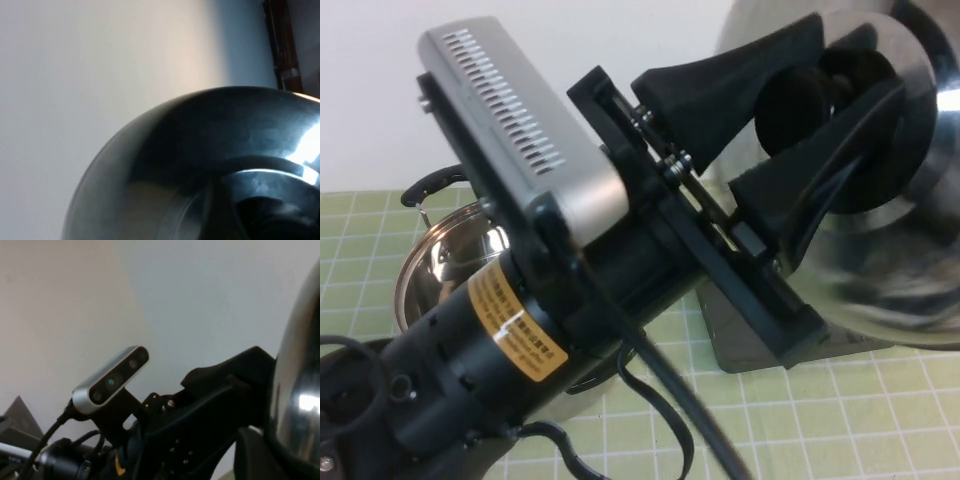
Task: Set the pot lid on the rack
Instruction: Hand over the pot lid, then place the pot lid on the pot rack
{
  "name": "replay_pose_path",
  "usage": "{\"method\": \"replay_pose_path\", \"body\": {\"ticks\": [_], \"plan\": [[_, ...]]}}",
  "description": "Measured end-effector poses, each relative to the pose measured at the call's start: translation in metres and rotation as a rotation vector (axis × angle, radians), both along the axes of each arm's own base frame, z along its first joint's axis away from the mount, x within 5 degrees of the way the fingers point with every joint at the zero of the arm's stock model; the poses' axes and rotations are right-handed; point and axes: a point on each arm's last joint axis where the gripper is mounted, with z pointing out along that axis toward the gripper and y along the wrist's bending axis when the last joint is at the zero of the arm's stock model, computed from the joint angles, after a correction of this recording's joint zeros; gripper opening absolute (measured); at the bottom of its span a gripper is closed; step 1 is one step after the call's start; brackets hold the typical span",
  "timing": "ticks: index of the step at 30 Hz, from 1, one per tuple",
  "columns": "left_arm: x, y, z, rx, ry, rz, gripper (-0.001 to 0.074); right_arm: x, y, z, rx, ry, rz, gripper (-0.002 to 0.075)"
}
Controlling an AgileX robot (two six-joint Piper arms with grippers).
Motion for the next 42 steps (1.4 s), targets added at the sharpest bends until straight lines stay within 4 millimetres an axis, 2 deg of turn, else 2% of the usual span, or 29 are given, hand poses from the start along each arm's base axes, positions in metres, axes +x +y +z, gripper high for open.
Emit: {"method": "replay_pose_path", "body": {"ticks": [3, 6, 8, 11, 13, 15, 19, 20, 22, 26, 30, 34, 38, 42], "plan": [[0.002, -0.001, -0.003, 0.031, 0.024, 0.01, 0.0444, 0.003, -0.001, -0.001, -0.028, -0.041, -0.042, 0.0083], [0.001, -0.001, -0.004, 0.043, 0.027, 0.01, 0.058, 0.01, -0.005, -0.003, -0.066, -0.064, -0.126, 0.0063], [0.002, -0.001, -0.004, 0.055, 0.041, 0.017, 0.0622, 0.015, -0.007, -0.004, -0.082, -0.08, -0.172, 0.0062], [0.001, 0.005, -0.001, 0.07, 0.085, 0.04, 0.0624, 0.024, -0.01, -0.006, -0.107, -0.096, -0.225, 0.0062], [-0.001, 0.013, 0.002, 0.098, 0.116, 0.07, 0.0578, 0.032, -0.011, -0.009, -0.115, -0.081, -0.234, 0.0062], [-0.004, 0.021, 0.004, 0.141, 0.149, 0.101, 0.0483, 0.043, -0.011, -0.015, -0.12, -0.045, -0.226, 0.0062], [-0.012, 0.037, 0.001, 0.288, 0.238, 0.15, 0.016, 0.071, -0.012, -0.033, -0.147, 0.029, -0.215, 0.0062], [-0.014, 0.04, 0.0, 0.328, 0.258, 0.159, 0.0107, 0.079, -0.013, -0.04, -0.153, 0.057, -0.215, 0.0062], [-0.018, 0.048, -0.003, 0.392, 0.299, 0.172, 0.0046, 0.096, -0.013, -0.053, -0.159, 0.119, -0.208, 0.0062], [-0.025, 0.059, -0.006, 0.47, 0.347, 0.189, 0.001, 0.123, -0.009, -0.068, -0.165, 0.178, -0.133, 0.0062], [-0.025, 0.061, -0.014, 0.539, 0.408, 0.196, 0.0003, 0.139, 0.006, -0.068, -0.175, 0.164, -0.052, 0.0062], [-0.025, 0.062, -0.02, 0.577, 0.482, 0.196, 0.0002, 0.151, 0.016, -0.071, -0.227, 0.128, -0.081, 0.0062], [-0.026, 0.064, -0.025, 0.6, 0.552, 0.193, 0.0002, 0.169, 0.013, -0.088, -0.284, 0.151, -0.161, 0.0062], [-0.027, 0.065, -0.029, 0.626, 0.599, 0.194, 0.0002, 0.184, 0.014, -0.112, -0.298, 0.226, -0.158, 0.0062]]}}
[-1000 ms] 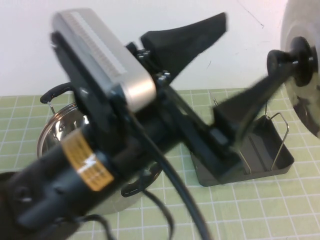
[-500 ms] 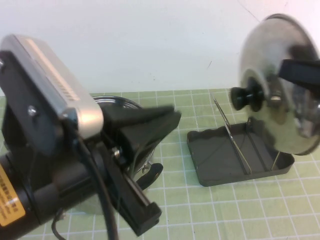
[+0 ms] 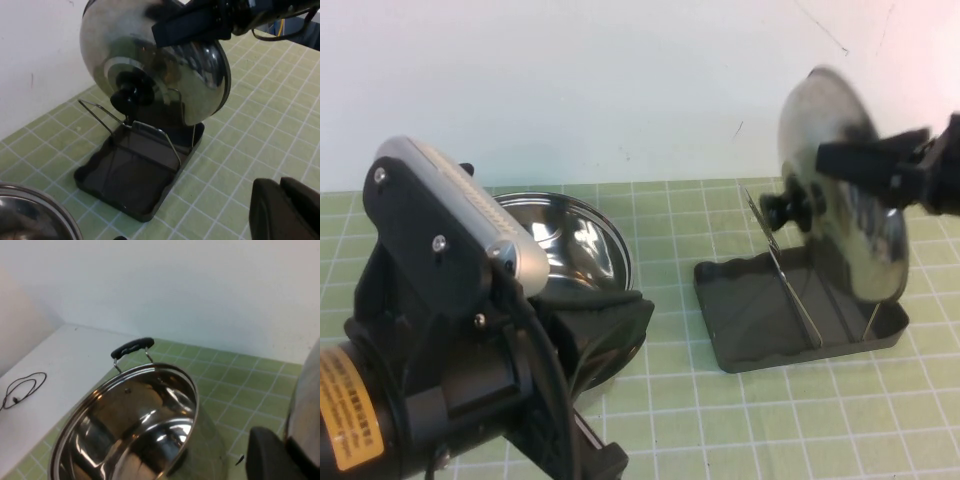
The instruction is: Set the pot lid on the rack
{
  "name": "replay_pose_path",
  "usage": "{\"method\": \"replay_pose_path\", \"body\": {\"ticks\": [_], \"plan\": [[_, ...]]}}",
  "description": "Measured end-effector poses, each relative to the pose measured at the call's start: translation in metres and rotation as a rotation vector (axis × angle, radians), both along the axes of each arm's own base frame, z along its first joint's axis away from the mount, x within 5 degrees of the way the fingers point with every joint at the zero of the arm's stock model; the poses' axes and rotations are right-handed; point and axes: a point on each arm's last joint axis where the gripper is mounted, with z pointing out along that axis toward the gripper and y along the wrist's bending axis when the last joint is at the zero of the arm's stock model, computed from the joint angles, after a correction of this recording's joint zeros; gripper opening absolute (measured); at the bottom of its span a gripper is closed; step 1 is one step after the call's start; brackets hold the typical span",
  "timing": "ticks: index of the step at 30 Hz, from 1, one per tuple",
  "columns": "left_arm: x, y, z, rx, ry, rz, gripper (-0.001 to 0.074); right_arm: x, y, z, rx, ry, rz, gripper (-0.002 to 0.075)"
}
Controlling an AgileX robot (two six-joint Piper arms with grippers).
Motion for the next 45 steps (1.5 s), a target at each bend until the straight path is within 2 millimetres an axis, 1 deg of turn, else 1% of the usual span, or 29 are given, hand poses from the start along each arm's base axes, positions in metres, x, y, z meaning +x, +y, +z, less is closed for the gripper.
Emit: {"method": "replay_pose_path", "body": {"ticks": [3, 6, 9, 12, 17, 19, 20, 22, 24, 26, 27, 30, 32, 36, 39, 41, 42, 44, 45], "plan": [[0.0, 0.0, -0.001, 0.008, 0.009, 0.002, 0.0002, 0.008, 0.002, -0.018, -0.002, 0.041, 0.029, 0.0062], [0.0, 0.0, -0.001, 0.008, 0.014, 0.002, 0.0002, 0.015, 0.004, -0.032, -0.02, 0.05, 0.051, 0.0062], [0.0, 0.001, -0.002, 0.015, 0.019, 0.003, 0.0001, 0.019, 0.005, -0.042, -0.026, 0.065, 0.061, 0.0062], [-0.001, 0.001, -0.004, 0.03, 0.03, 0.005, 0.0001, 0.021, 0.005, -0.044, -0.02, 0.06, 0.07, 0.0062], [-0.001, 0.001, -0.005, 0.039, 0.047, 0.006, 0.0001, 0.021, 0.006, -0.044, -0.065, -0.011, 0.091, 0.0062], [-0.001, 0.002, -0.005, 0.041, 0.048, 0.006, 0.0001, 0.021, 0.005, -0.044, -0.074, -0.019, 0.087, 0.0081], [-0.001, 0.002, -0.006, 0.042, 0.049, 0.006, 0.0001, 0.022, 0.005, -0.045, -0.08, -0.019, 0.082, 0.0114], [-0.001, 0.002, -0.006, 0.044, 0.051, 0.006, 0.0001, 0.023, 0.004, -0.046, -0.09, -0.019, 0.073, 0.0221], [-0.001, 0.002, -0.006, 0.047, 0.053, 0.007, 0.0001, 0.023, 0.004, -0.047, -0.102, -0.028, 0.07, 0.0369], [-0.001, 0.002, -0.007, 0.064, 0.048, 0.008, 0.0001, 0.024, 0.003, -0.046, -0.115, -0.049, 0.074, 0.0479], [-0.001, 0.003, -0.008, 0.079, 0.046, 0.01, 0.0002, 0.025, 0.003, -0.045, -0.117, -0.062, 0.075, 0.0519], [0.0, 0.005, -0.01, 0.131, 0.029, 0.016, 0.0001, 0.029, -0.006, -0.033, -0.116, -0.105, 0.051, 0.0571], [0.001, 0.007, -0.011, 0.166, 0.006, 0.021, 0.0001, 0.031, -0.014, -0.02, -0.116, -0.147, 0.025, 0.058], [0.006, 0.012, -0.012, 0.289, -0.105, 0.046, 0.0001, 0.03, -0.031, 0.015, -0.101, -0.242, -0.026, 0.0587], [0.014, 0.022, -0.013, 0.406, -0.161, 0.139, 0.0001, 0.024, -0.043, 0.042, -0.076, -0.297, -0.058, 0.0561], [0.019, 0.034, -0.015, 0.487, -0.166, 0.26, 0.0, 0.016, -0.047, 0.06, -0.079, -0.341, -0.046, 0.0497], [0.022, 0.042, -0.015, 0.515, -0.153, 0.338, 0.0, 0.011, -0.047, 0.069, -0.097, -0.363, -0.028, 0.0447], [0.024, 0.055, -0.015, 0.548, -0.119, 0.484, 0.0, -0.001, -0.046, 0.082, -0.163, -0.388, 0.026, 0.0324], [0.024, 0.063, -0.014, 0.548, -0.095, 0.563, 0.0, -0.008, -0.045, 0.088, -0.205, -0.391, 0.062, 0.0242]]}}
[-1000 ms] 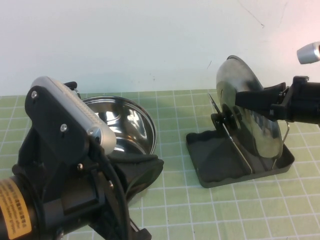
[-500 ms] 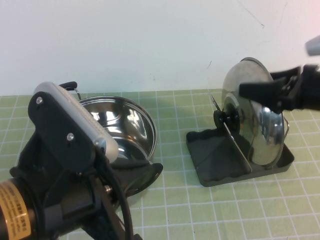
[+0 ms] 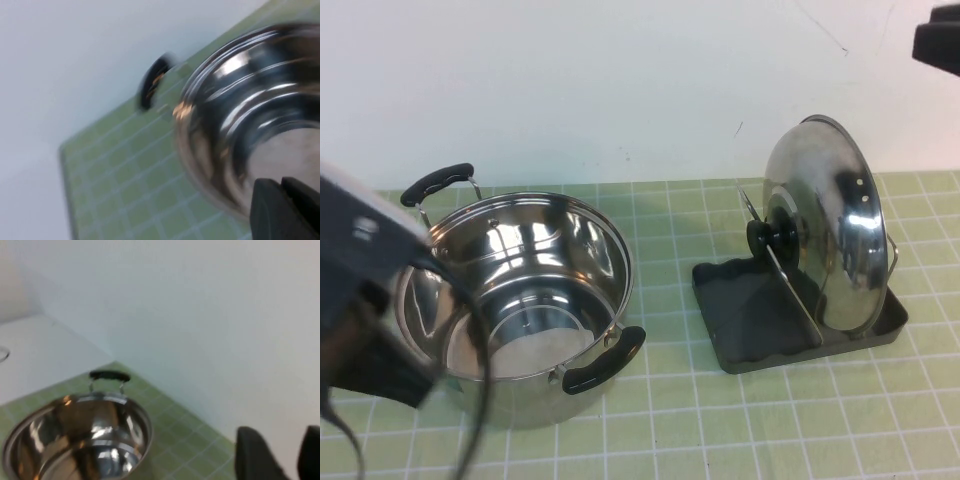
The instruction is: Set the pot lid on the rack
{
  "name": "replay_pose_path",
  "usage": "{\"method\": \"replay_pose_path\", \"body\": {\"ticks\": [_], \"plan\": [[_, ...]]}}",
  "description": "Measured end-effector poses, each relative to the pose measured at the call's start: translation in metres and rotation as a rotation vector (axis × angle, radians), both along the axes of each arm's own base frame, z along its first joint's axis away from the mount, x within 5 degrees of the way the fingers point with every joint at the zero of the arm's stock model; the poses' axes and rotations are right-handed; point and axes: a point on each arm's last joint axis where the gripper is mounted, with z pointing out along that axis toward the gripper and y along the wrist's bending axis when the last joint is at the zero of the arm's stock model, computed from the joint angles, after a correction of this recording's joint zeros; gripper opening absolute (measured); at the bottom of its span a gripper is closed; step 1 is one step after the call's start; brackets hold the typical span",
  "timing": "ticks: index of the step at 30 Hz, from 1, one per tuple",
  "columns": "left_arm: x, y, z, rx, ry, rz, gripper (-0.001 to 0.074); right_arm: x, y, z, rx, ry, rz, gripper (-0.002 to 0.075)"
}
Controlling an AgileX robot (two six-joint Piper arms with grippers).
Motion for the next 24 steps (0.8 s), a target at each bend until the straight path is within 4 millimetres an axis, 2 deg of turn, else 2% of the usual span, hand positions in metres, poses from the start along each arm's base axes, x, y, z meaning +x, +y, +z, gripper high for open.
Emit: {"method": "replay_pose_path", "body": {"ticks": [2, 4, 8, 10, 13, 17, 21, 24], "plan": [[-0.003, 0.013, 0.002, -0.064, 0.005, 0.142, 0.0, -0.013, 0.002, 0.012, -0.088, 0.028, 0.055, 0.0114], [-0.009, 0.025, 0.005, -0.151, 0.004, 0.241, 0.0, -0.027, 0.002, 0.02, -0.211, 0.091, 0.105, 0.0051], [-0.029, 0.05, 0.014, -0.345, -0.004, 0.306, 0.0, -0.044, -0.011, 0.03, -0.51, 0.233, 0.032, 0.0014], [-0.041, 0.06, 0.019, -0.457, 0.007, 0.277, 0.0, -0.051, -0.021, 0.036, -0.673, 0.285, -0.081, 0.001], [-0.057, 0.068, 0.023, -0.601, 0.037, 0.187, 0.0, -0.064, -0.032, 0.048, -0.823, 0.296, -0.236, 0.0008], [-0.075, 0.072, 0.027, -0.694, 0.057, 0.014, -0.0001, -0.082, -0.037, 0.068, -0.85, 0.166, -0.371, 0.0006], [-0.087, 0.071, 0.028, -0.687, 0.068, -0.131, -0.0001, -0.109, -0.035, 0.086, -0.796, 0.002, -0.443, 0.0006], [-0.091, 0.068, 0.022, -0.675, 0.047, -0.22, -0.0001, -0.132, -0.029, 0.086, -0.753, -0.091, -0.431, 0.0006]]}}
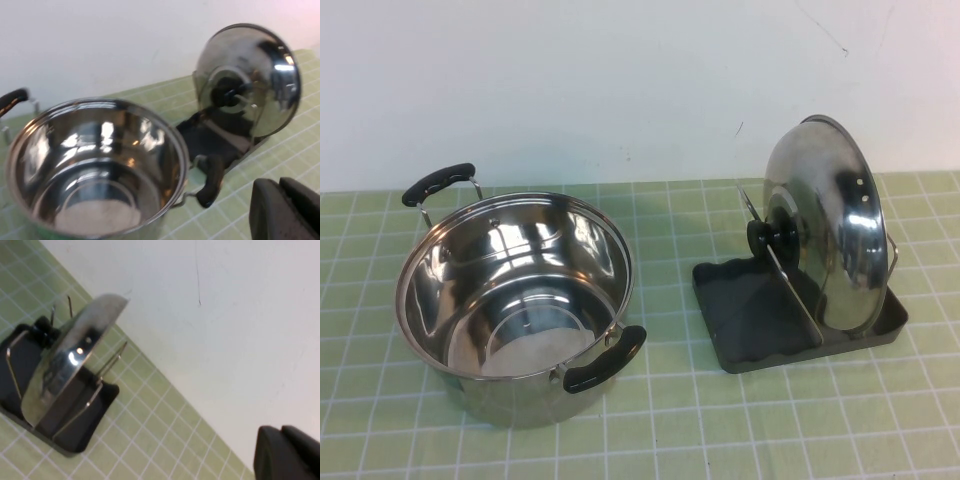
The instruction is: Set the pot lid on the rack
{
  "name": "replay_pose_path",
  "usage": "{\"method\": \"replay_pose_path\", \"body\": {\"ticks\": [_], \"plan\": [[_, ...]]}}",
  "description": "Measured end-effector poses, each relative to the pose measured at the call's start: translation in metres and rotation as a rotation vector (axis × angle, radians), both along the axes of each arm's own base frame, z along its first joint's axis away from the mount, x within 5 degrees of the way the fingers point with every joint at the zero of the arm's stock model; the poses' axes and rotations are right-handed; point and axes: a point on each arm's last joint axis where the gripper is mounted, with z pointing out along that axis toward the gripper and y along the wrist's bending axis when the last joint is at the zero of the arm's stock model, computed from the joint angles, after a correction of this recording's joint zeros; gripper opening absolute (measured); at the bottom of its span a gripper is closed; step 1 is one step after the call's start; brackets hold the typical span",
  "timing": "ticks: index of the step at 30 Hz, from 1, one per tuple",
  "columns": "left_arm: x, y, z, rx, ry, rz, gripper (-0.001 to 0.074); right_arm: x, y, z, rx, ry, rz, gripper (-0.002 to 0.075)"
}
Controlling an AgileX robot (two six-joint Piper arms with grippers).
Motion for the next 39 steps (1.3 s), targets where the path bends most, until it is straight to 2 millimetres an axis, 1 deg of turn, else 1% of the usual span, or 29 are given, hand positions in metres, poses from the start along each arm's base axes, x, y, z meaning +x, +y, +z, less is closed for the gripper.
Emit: {"method": "replay_pose_path", "body": {"ticks": [2, 5, 9, 12, 17, 22, 24, 26, 30, 39], "plan": [[0.0, -0.004, -0.007, -0.019, -0.044, -0.04, -0.0001, -0.017, 0.003, -0.006, 0.008, -0.055, 0.03, 0.0006], [0.0, -0.014, -0.025, -0.058, -0.108, -0.104, -0.0001, -0.039, 0.005, -0.026, 0.013, -0.088, 0.049, 0.0006], [0.003, -0.026, -0.054, -0.065, -0.211, -0.18, -0.0001, -0.066, 0.007, -0.064, 0.029, -0.081, 0.052, 0.0006], [0.005, -0.033, -0.071, -0.029, -0.281, -0.222, -0.0001, -0.087, 0.012, -0.092, 0.09, -0.083, 0.072, 0.0006], [0.006, -0.039, -0.097, -0.012, -0.256, -0.251, -0.0001, -0.11, 0.018, -0.136, 0.187, -0.097, 0.101, 0.0005], [0.006, -0.039, -0.104, -0.027, -0.22, -0.246, -0.0001, -0.127, 0.019, -0.167, 0.211, -0.149, 0.1, 0.0004], [0.006, -0.039, -0.104, -0.028, -0.218, -0.246, -0.0001, -0.131, 0.019, -0.175, 0.211, -0.159, 0.103, 0.0003], [0.006, -0.039, -0.104, -0.027, -0.219, -0.246, -0.0001, -0.131, 0.019, -0.182, 0.214, -0.15, 0.101, 0.0003], [0.006, -0.039, -0.104, -0.027, -0.219, -0.246, -0.0001, -0.131, 0.021, -0.196, 0.212, -0.082, 0.119, 0.0003], [0.006, -0.039, -0.104, -0.037, -0.21, -0.243, -0.0001, -0.132, 0.022, -0.198, 0.209, -0.063, 0.131, 0.0001]]}}
